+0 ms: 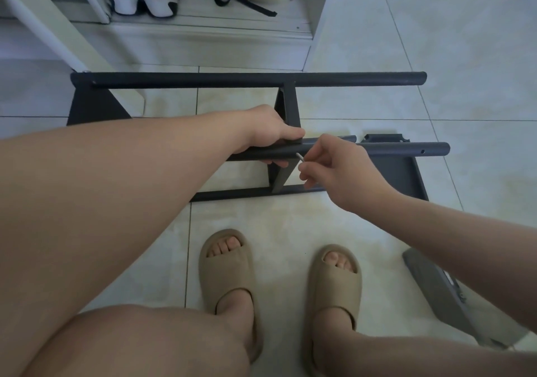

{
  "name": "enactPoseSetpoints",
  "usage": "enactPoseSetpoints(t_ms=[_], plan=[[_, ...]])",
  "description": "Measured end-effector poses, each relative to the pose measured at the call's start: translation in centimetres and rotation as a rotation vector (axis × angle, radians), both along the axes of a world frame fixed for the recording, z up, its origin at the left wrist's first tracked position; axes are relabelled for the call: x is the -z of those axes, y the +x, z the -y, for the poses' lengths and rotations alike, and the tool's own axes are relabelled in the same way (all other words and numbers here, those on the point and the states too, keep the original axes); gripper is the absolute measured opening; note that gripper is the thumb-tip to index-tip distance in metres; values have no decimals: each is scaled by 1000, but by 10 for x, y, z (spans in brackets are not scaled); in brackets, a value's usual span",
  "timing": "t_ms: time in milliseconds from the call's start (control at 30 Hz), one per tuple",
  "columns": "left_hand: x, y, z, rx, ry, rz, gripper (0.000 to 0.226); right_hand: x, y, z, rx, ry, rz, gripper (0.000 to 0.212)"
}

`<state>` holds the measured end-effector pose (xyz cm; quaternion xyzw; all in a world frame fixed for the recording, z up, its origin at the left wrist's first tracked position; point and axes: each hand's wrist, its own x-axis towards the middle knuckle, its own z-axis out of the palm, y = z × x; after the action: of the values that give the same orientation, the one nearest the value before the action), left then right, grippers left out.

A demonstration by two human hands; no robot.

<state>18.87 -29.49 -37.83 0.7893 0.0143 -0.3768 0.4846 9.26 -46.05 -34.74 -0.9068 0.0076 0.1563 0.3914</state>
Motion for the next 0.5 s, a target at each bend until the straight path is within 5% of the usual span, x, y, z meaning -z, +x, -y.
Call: enactPoseSetpoints(t_ms=[500], plan=[[2, -2, -1, -9, 49, 44, 39, 9, 7, -7, -140, -142, 135, 14]])
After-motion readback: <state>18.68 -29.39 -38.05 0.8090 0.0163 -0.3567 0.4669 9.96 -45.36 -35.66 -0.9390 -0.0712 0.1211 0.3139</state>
